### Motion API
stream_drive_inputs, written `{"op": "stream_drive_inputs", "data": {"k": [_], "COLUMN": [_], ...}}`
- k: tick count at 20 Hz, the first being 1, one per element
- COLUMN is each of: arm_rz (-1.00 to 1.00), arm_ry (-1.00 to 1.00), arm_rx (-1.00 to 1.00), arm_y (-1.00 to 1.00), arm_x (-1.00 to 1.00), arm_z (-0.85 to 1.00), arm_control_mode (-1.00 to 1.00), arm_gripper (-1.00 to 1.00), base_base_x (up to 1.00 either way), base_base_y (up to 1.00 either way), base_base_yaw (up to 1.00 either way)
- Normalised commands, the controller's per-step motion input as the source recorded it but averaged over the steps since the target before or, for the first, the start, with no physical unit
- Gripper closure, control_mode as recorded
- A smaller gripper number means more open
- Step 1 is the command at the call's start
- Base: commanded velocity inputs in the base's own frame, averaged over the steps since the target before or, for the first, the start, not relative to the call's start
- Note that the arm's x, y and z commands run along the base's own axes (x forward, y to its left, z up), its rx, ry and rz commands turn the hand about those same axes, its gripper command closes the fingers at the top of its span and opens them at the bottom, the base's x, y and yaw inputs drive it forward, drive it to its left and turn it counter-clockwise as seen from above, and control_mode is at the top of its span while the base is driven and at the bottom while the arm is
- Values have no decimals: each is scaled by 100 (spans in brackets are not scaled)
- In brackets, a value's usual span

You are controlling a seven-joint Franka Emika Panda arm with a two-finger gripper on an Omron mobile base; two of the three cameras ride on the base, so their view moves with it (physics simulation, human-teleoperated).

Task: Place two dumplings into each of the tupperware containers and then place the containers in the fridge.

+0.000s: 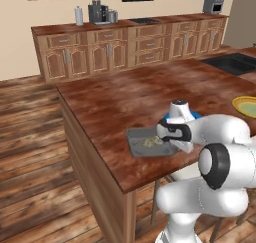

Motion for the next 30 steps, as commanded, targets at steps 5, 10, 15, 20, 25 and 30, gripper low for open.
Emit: {"op": "stream_drive_inputs", "data": {"k": [5,10,15,20,25,30], "arm_rz": [-8,-3,-10,-14,-10,0], "arm_ry": [-32,-20,-4,-3,0,-1], "arm_rx": [27,7,-12,-20,-20,-9], "arm_y": [-4,-1,0,0,0,8], "arm_x": [-66,-97,-100,-92,-33,0], "arm_z": [84,95,65,41,6,0], "arm_control_mode": [-100,-100,-100,-100,-100,-100], "arm_gripper": [100,100,100,100,100,100], "base_base_x": [0,0,0,0,0,0], "base_base_y": [0,0,0,0,0,0], "base_base_yaw": [0,0,0,0,0,0]}}
